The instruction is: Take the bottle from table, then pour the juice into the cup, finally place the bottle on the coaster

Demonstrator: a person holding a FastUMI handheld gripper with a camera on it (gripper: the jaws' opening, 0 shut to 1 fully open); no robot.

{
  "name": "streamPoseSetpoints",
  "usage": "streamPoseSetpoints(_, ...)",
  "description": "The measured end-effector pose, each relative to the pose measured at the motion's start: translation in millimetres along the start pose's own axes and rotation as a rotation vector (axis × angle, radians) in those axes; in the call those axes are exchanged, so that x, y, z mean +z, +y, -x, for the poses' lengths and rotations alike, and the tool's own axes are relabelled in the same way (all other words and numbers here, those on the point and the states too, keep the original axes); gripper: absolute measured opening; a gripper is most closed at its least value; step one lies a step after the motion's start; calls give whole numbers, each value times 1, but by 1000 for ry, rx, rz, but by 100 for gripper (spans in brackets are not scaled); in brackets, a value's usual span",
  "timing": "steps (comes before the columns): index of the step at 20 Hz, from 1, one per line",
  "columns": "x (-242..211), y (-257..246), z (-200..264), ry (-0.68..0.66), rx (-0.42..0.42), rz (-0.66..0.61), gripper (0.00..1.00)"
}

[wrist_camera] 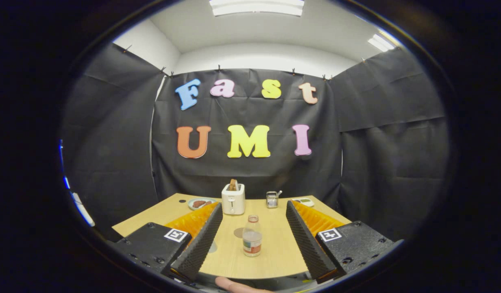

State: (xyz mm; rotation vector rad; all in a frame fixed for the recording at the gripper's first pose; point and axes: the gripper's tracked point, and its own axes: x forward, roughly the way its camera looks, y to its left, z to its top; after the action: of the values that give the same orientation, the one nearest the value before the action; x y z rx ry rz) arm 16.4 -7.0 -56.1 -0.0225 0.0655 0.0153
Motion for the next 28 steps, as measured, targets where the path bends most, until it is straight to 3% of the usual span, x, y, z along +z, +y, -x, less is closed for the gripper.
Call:
streamPoseSetpoints(17, -93, 4, -66, -15, 68, 44, 100)
streamPoseSetpoints(28, -173, 8, -131, 94, 71, 39, 100)
